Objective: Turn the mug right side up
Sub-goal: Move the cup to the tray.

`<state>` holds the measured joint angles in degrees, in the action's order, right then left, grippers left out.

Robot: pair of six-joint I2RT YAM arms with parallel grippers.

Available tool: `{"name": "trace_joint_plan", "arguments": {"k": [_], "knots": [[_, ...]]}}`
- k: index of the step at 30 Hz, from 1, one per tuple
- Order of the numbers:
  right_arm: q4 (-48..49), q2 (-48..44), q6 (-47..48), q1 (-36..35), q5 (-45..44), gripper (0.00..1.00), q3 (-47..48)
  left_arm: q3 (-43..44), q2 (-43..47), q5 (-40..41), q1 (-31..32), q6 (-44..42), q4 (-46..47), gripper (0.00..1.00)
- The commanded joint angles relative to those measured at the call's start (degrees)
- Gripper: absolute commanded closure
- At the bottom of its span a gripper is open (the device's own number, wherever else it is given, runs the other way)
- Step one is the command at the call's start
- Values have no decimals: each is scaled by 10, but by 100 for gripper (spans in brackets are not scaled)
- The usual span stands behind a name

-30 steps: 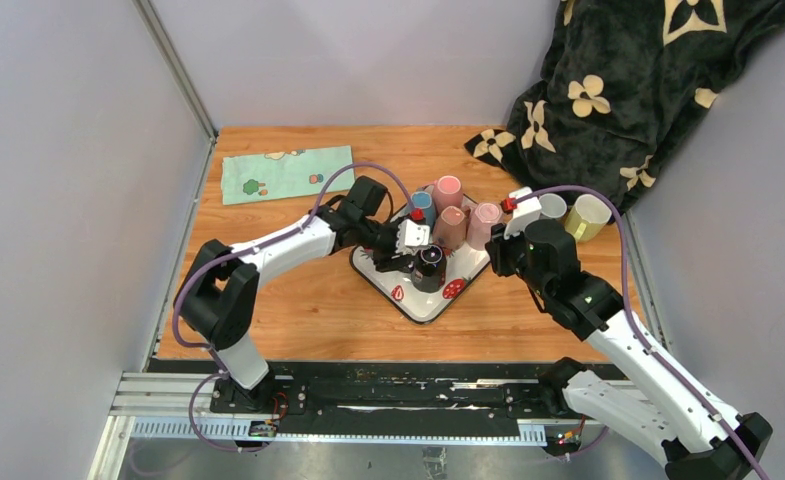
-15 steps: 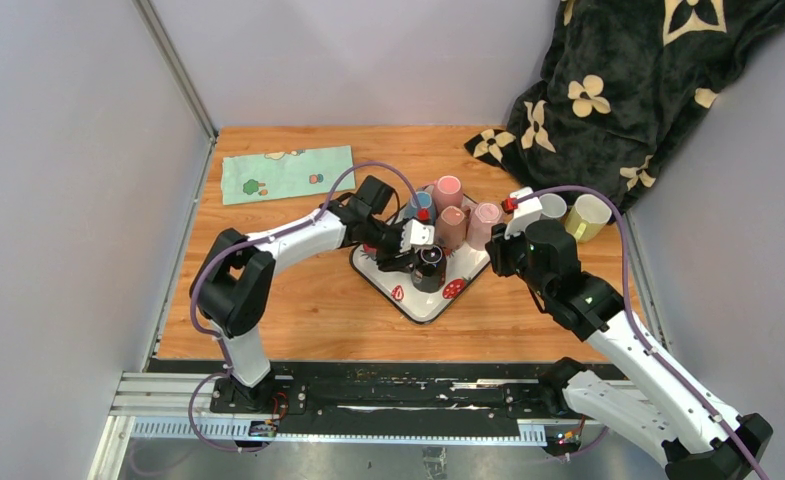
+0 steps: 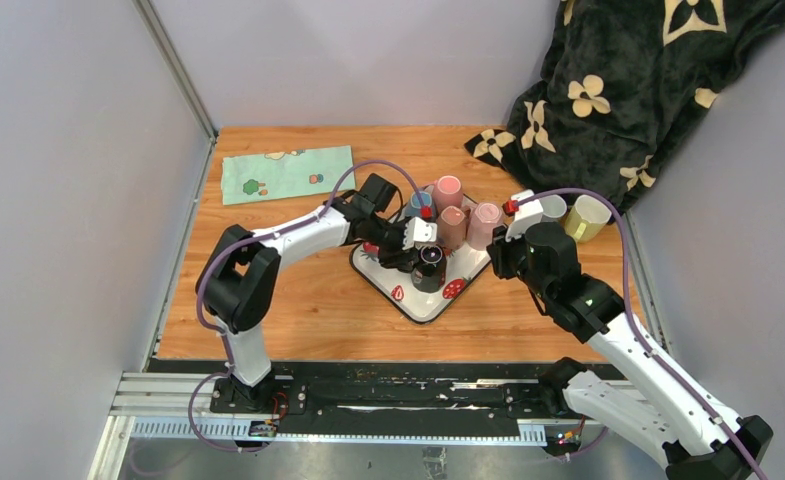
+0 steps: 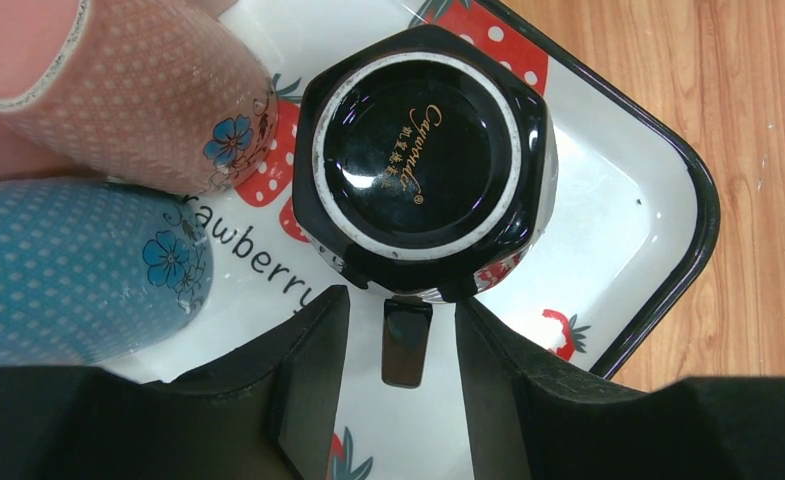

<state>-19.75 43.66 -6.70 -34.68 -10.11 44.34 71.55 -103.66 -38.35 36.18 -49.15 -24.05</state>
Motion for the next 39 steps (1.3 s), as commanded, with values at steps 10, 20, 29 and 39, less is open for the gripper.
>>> {"name": "trace_joint_plan", "arguments": {"k": [10, 20, 29, 39], "knots": [[-7, -12, -8, 6, -17, 71, -7, 29, -26, 10, 8, 1, -23, 53], [-7, -13, -10, 6, -19, 71, -9, 39, -34, 8, 13, 1, -33, 67], [-8, -16, -11, 6, -21, 71, -11, 43, -33, 11, 13, 6, -36, 84], [-6, -17, -16, 6, -21, 71, -13, 1, 19, 18, 13, 46, 25, 100]]}}
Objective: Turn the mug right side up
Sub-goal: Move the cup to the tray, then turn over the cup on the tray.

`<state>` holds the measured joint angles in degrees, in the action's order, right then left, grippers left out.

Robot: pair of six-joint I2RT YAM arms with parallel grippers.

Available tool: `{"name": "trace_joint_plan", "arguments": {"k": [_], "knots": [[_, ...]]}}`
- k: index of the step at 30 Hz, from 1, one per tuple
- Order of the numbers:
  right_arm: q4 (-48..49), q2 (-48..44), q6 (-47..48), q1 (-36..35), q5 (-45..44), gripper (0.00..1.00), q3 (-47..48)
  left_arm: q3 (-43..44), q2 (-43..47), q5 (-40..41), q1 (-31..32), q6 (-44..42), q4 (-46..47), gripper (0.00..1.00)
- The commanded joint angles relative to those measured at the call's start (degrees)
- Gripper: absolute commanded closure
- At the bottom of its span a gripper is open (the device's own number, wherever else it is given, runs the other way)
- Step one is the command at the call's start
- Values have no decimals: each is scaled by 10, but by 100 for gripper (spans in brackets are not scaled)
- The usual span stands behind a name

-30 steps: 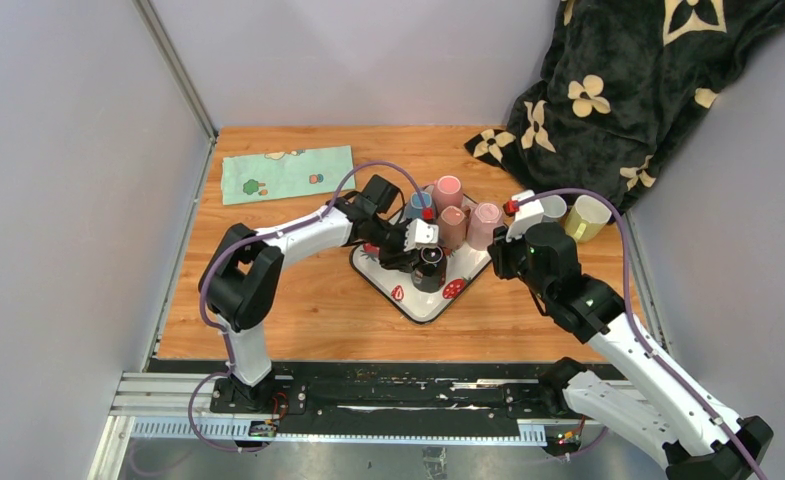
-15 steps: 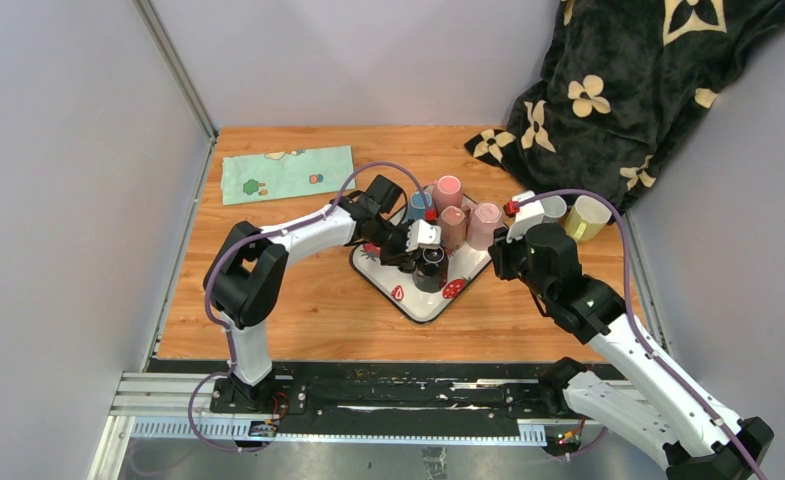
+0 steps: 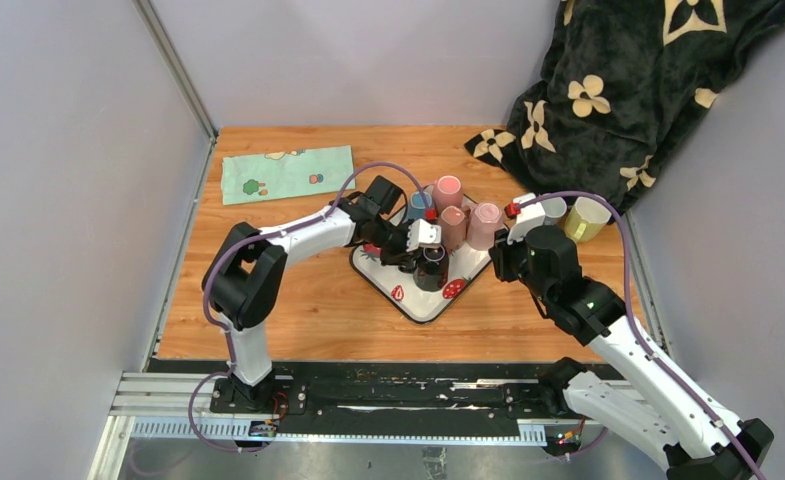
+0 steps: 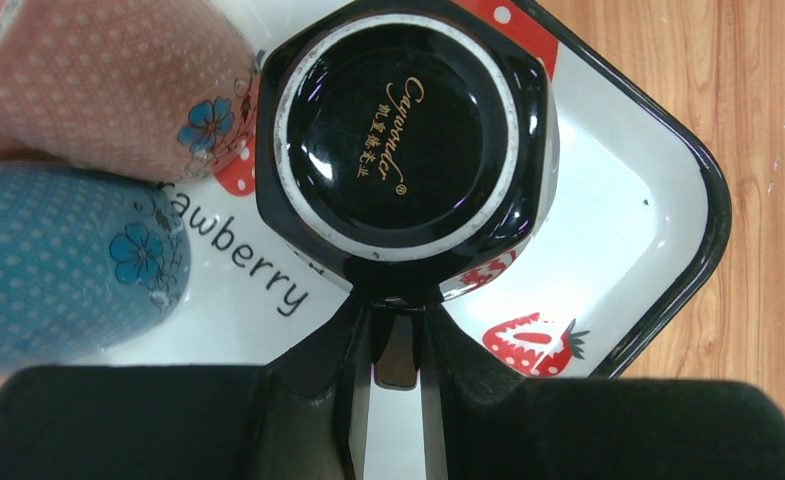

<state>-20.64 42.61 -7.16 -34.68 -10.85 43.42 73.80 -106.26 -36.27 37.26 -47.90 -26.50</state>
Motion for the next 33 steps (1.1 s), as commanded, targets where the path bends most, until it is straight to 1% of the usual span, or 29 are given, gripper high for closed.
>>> {"name": "trace_joint_plan", "arguments": {"k": [1, 13, 21, 24, 27, 31, 33], "knots": [[4, -7, -11, 6, -13, 71, -4, -34, 57, -1, 3, 44, 68, 100], [19, -12, -25, 6, -13, 71, -10, -152, 187, -32, -3, 167, 287, 100], [27, -44, -39, 6, -44, 71, -22, -204, 244, -34, -17, 248, 389, 100], [34, -59, -45, 6, -57, 71, -31, -218, 268, -27, -21, 280, 427, 100], [41, -67, -50, 7, -64, 71, -39, -222, 289, -2, -26, 322, 450, 100], [51, -66, -58, 7, -52, 71, -43, -223, 317, 21, -34, 377, 476, 100], [60, -64, -65, 6, -41, 71, -46, -236, 333, 33, -37, 412, 515, 100]]}}
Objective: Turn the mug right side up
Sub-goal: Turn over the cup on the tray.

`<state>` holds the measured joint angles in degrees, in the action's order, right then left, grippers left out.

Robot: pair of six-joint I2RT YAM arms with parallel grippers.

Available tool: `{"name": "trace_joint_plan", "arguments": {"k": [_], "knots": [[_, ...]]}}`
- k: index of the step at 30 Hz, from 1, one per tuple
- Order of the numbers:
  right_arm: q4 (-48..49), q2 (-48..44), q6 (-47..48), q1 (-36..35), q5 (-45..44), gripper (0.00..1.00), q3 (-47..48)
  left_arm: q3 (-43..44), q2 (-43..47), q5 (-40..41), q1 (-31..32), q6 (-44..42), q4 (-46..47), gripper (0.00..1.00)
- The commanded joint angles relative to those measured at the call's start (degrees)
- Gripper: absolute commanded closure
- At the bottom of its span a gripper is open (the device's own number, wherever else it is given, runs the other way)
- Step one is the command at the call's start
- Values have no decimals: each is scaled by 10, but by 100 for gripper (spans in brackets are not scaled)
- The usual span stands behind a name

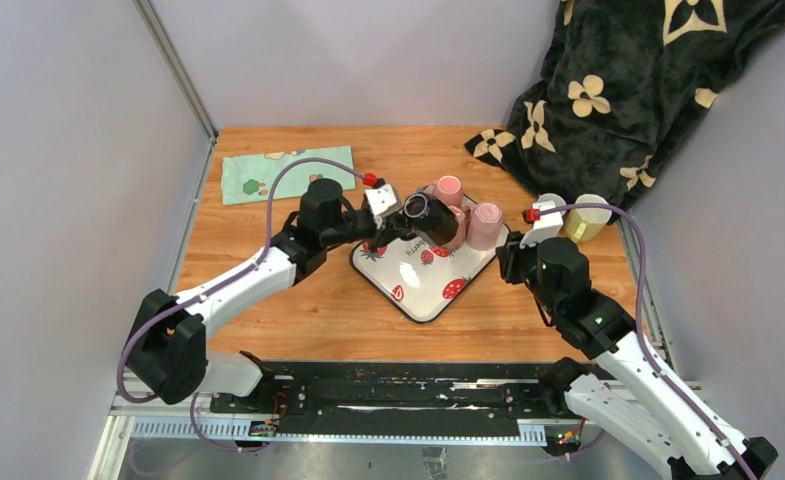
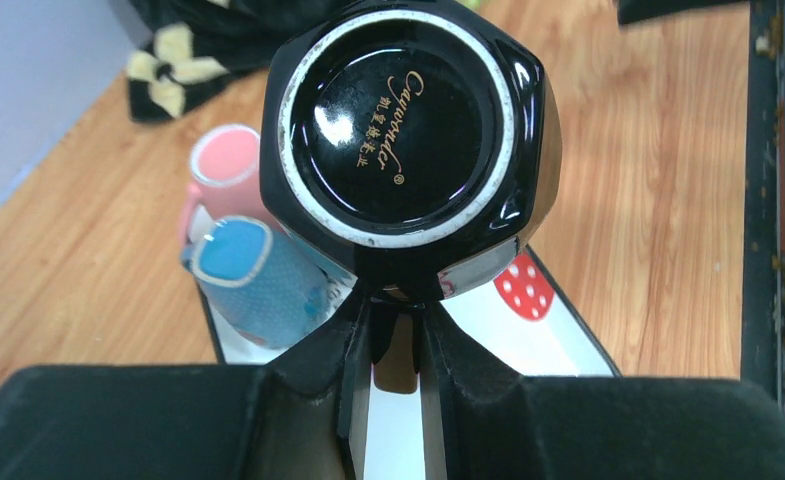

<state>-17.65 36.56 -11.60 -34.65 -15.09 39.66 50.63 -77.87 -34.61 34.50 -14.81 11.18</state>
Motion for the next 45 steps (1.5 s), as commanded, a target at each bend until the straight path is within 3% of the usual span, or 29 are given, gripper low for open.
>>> {"name": "trace_joint_plan", "arguments": {"k": [1, 9, 18, 30, 45], "knots": [[35, -2, -24, 6, 9, 70, -10, -13, 58, 24, -11, 102, 165, 100], [109, 3, -38, 6, 94, 60, -34, -85, 122, 98, -15, 253, 355, 100], [255, 13, -51, 6, 223, 52, -59, -109, 154, 73, -15, 321, 464, 100], [411, 80, -28, 6, 406, 48, -12, -144, 163, 140, -15, 453, 623, 100], [628, 200, -94, 52, 611, 51, 47, -147, 143, 121, -15, 542, 706, 100]]}}
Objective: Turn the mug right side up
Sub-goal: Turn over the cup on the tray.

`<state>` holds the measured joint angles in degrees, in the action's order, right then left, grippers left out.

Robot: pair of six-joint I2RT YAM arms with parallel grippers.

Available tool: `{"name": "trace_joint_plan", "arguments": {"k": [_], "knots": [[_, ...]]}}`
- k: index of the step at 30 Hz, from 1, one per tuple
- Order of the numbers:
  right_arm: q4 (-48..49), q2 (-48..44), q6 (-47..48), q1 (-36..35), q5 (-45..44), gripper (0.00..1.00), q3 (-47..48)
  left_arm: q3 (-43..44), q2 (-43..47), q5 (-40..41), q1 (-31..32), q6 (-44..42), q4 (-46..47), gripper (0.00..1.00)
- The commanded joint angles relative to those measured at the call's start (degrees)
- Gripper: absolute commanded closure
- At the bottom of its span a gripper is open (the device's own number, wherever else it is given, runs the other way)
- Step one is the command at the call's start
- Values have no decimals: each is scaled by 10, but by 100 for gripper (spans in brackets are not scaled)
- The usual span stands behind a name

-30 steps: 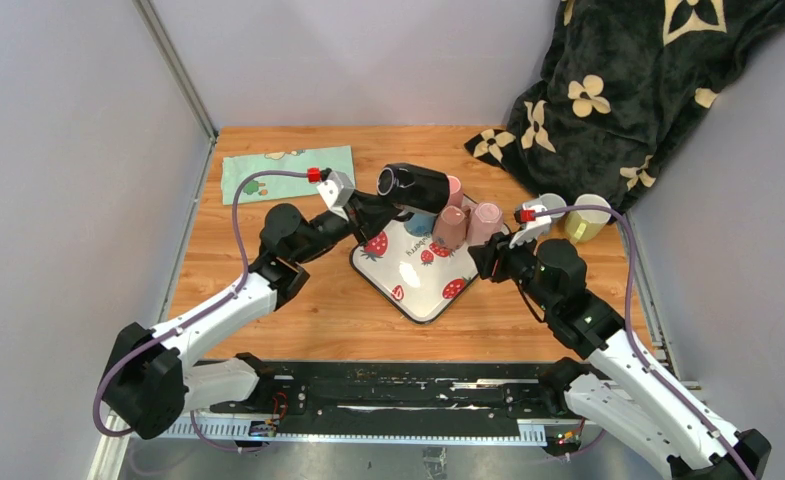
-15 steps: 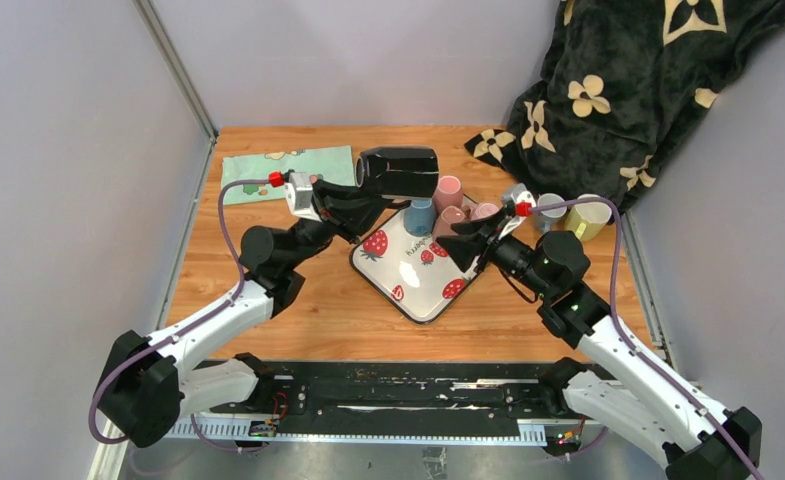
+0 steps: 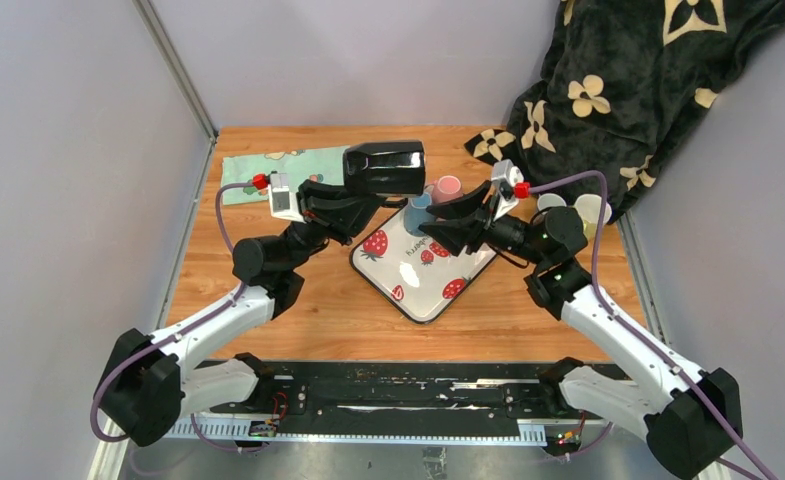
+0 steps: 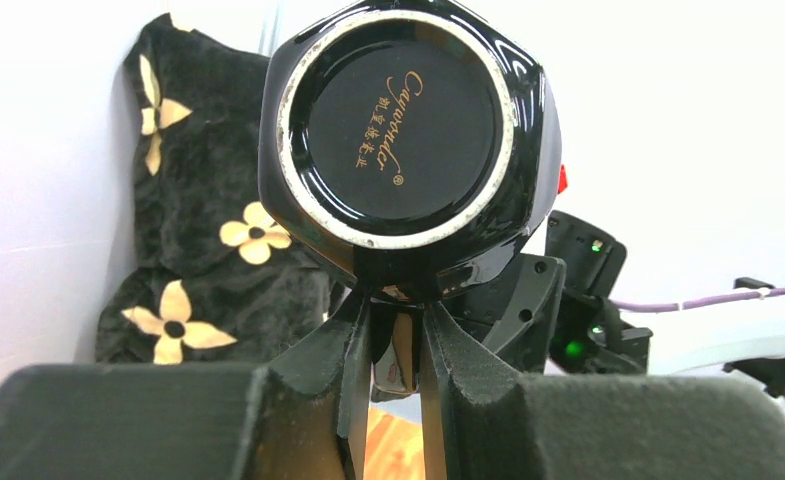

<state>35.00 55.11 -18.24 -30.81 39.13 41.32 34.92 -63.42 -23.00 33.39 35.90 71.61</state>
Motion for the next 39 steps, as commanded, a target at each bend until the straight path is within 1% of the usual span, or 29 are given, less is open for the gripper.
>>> {"name": "trace_joint_plan", "arguments": {"k": [1, 5, 13, 23, 39], "knots": [[114, 19, -33, 15, 77, 51, 33, 10, -3, 2, -4, 39, 108, 100], [152, 39, -50, 15, 102, 53, 53, 12, -16, -15, -4, 57, 133, 100], [186, 62, -66, 15, 90, 56, 65, 22, -43, -34, -4, 84, 162, 100], [279, 105, -144, 9, 86, 61, 71, 37, -62, -44, -4, 90, 165, 100], [330, 152, -186, -16, 83, 71, 100, 41, -67, -43, 3, 92, 165, 100]]}}
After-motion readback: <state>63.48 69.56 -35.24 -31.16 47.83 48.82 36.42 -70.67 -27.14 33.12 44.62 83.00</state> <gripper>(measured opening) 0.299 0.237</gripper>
